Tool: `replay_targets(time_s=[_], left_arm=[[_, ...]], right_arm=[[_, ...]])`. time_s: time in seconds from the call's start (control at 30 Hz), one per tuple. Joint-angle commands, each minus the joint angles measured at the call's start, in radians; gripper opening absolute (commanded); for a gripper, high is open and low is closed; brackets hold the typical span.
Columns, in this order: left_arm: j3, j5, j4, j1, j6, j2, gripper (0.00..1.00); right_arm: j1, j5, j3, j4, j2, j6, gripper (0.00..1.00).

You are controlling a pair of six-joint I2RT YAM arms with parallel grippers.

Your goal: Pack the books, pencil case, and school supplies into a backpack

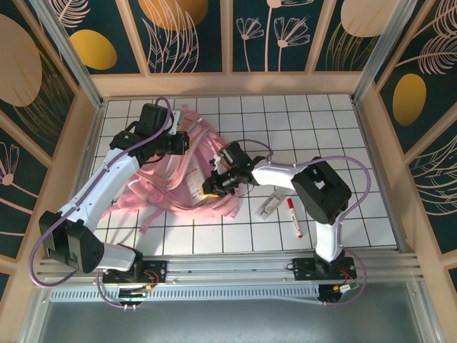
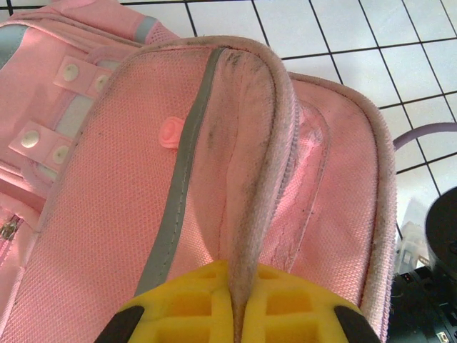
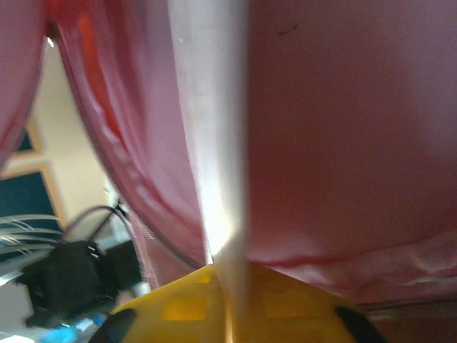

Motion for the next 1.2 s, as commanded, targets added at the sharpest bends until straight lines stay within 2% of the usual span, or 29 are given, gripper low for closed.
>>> replay_targets(time_s=[0.0,0.13,0.27,0.43,0.47,0.53,0.6,0.67,0.8,0.97,1.07,1.17], left_arm=[[0.014,0.04,0.075,-0.007,-0.021,-0.039,0.0],[0.02,0.035,0.076,-0.007,-0.028,-0.046,0.0],[0.022,0.034,0.087,-0.007,-0.043,-0.051,0.0],[0.008,0.049,0.125,-0.007,-0.072,-0.053,0.0],[0.005,0.05,0.133,-0.007,-0.08,-0.052,0.0],[0.004,0.061,0.139,-0.007,-0.081,-0.053,0.0],[0.004,0.059,0.14,-0.007,-0.085,-0.055,0.0],[-0.002,0.052,0.146,-0.007,-0.087,-0.061,0.0],[-0.008,0.033,0.139,-0.007,-0.07,-0.071,0.0],[-0.016,0.012,0.133,-0.007,-0.049,-0.072,0.0],[-0.019,0.012,0.138,-0.008,-0.05,-0.065,0.0],[-0.006,0.025,0.13,-0.007,-0.041,-0.049,0.0]], right_arm=[[0.013,0.036,-0.051,0.177,-0.085,0.149,0.0],[0.033,0.161,-0.111,0.257,-0.168,0.277,0.0],[0.084,0.342,-0.188,0.392,-0.239,0.497,0.0],[0.147,0.531,-0.141,0.476,-0.15,0.678,0.0],[0.164,0.572,-0.116,0.495,-0.121,0.7,0.06],[0.193,0.614,-0.046,0.482,-0.059,0.729,0.24],[0.214,0.605,0.035,0.499,-0.001,0.712,0.37],[0.221,0.528,0.105,0.544,0.047,0.68,0.44],[0.217,0.505,0.117,0.373,0.003,0.545,0.46],[0.171,0.515,-0.073,0.213,-0.151,0.481,0.48],[0.135,0.461,-0.115,0.159,-0.166,0.451,0.49],[0.124,0.465,-0.1,0.141,-0.138,0.439,0.5]])
